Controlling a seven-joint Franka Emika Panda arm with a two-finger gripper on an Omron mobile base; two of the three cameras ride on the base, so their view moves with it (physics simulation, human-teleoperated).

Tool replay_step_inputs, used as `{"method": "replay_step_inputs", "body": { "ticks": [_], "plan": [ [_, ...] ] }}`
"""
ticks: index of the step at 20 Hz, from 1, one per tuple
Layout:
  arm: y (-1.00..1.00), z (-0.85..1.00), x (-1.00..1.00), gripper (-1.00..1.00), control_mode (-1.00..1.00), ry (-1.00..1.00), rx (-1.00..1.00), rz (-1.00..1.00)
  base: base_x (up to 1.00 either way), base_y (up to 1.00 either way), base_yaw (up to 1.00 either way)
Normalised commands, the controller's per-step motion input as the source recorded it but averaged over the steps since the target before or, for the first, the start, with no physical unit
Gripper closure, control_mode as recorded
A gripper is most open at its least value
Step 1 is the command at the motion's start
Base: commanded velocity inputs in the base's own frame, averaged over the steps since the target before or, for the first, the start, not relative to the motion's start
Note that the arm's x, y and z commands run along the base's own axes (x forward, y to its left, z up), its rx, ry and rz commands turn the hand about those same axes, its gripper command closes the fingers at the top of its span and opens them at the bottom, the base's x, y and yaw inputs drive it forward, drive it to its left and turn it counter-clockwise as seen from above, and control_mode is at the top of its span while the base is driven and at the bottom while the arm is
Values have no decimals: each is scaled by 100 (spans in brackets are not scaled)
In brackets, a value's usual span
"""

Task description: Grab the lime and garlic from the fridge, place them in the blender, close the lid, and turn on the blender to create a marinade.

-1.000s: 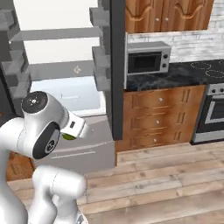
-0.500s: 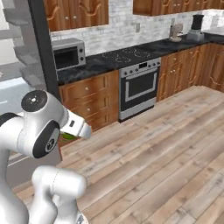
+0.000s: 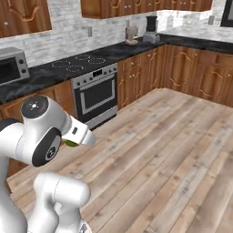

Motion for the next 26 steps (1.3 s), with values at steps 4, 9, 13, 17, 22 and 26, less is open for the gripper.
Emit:
{"method": "replay_step_inputs", "body": {
  "ticks": [4,9,13,17,22,26],
  "plan": [
    [0,0,0,100,100,0,0,0,100,-56,-12],
    [0,0,0,100,100,0,0,0,100,-32,-3],
    [0,0,0,100,100,0,0,0,100,-1,0],
    [0,0,0,100,100,0,0,0,100,0,0],
    [0,0,0,100,100,0,0,0,100,8,0],
    [0,0,0,100,100,0,0,0,100,57,-7]
  ]
}}
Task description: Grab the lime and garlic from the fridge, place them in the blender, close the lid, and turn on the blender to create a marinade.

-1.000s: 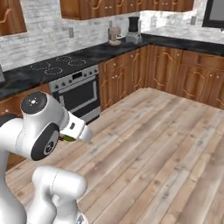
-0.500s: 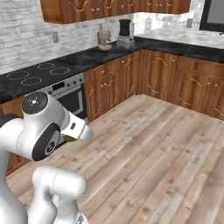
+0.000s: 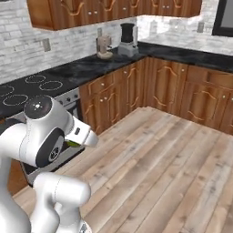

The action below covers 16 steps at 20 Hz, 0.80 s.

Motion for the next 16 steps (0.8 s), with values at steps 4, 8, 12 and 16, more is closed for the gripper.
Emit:
{"method": "replay_step_inputs", "body": {
  "ticks": [4,8,12,16],
  "plan": [
    [0,0,0,100,100,0,0,0,100,55,-16],
    [0,0,0,100,100,0,0,0,100,-3,-3],
    [0,0,0,100,100,0,0,0,100,-40,28],
    [0,0,0,100,100,0,0,0,100,-31,40]
  ]
}}
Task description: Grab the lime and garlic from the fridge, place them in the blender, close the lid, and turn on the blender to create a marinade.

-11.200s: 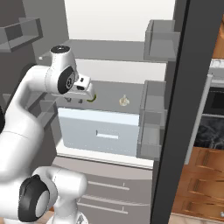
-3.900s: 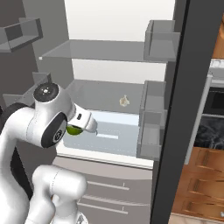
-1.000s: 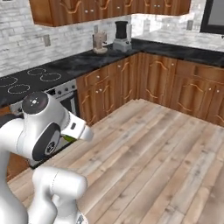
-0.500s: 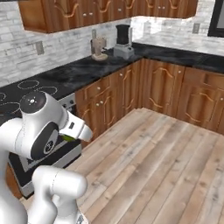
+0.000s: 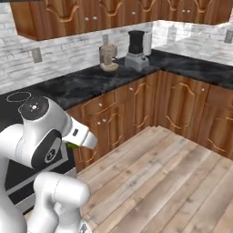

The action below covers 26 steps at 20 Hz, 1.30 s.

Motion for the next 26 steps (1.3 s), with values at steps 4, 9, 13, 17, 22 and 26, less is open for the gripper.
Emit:
{"method": "replay_step_inputs", "body": {
  "ticks": [4,9,13,17,22,26],
  "plan": [
    [0,0,0,100,100,0,0,0,100,-33,44],
    [0,0,0,100,100,0,0,0,100,-51,44],
    [0,0,0,100,100,0,0,0,100,-69,39],
    [0,0,0,100,100,0,0,0,100,-87,36],
    [0,0,0,100,100,0,0,0,96,-83,37],
    [0,0,0,100,100,0,0,0,80,-75,35]
  ]
}}
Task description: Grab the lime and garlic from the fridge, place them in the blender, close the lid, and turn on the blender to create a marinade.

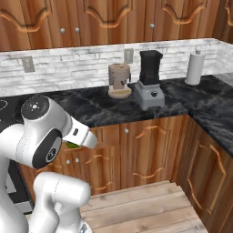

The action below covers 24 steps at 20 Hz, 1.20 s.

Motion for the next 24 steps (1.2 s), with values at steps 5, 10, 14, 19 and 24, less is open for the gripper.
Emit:
{"method": "replay_step_inputs", "body": {
  "ticks": [5,10,14,19,24],
  "plan": [
    [0,0,0,100,100,0,0,0,70,-79,31],
    [0,0,0,100,100,0,0,0,59,-61,26],
    [0,0,0,100,100,0,0,0,56,3,10],
    [0,0,0,100,100,0,0,0,65,23,3],
    [0,0,0,100,100,0,0,0,73,0,20]
  ]
}}
